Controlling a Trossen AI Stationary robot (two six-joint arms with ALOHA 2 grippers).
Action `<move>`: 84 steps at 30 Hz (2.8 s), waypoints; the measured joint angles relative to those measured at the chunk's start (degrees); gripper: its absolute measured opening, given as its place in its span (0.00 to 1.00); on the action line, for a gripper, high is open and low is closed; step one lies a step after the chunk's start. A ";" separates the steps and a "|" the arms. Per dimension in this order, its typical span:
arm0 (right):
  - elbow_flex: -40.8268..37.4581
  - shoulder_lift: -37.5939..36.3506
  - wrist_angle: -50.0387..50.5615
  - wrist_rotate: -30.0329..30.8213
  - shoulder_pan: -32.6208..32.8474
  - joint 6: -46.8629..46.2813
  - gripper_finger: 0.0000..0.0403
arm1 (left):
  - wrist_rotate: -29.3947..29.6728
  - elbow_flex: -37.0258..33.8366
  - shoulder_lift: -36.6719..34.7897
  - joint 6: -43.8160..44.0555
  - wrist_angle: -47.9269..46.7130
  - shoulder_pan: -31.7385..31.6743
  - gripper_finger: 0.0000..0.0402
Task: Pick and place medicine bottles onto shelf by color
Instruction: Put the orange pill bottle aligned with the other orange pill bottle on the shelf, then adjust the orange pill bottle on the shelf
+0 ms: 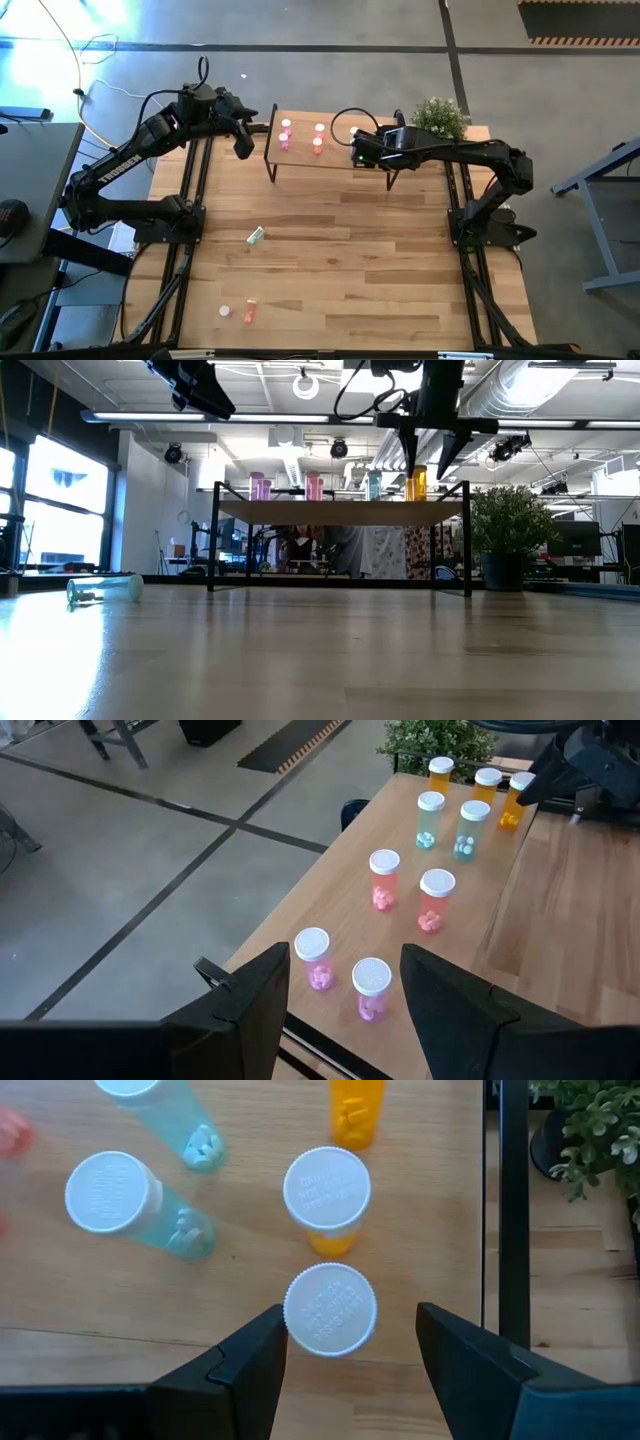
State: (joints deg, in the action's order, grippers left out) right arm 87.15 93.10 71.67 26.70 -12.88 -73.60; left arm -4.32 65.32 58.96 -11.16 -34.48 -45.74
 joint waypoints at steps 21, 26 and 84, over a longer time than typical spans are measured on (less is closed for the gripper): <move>6.87 -0.09 -0.08 2.26 0.12 4.87 0.53 | -0.02 0.01 0.00 0.02 0.01 0.00 0.46; 10.13 -0.09 0.17 3.03 -1.30 9.89 0.53 | -0.02 0.01 0.01 0.02 0.01 0.00 0.46; 12.24 5.11 5.31 -15.67 -14.21 46.66 0.53 | 0.00 0.02 0.00 0.50 0.03 0.00 0.46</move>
State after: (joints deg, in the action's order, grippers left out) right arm 99.39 98.21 76.98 11.02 -27.09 -26.94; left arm -4.32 65.34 58.96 -10.66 -34.45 -45.74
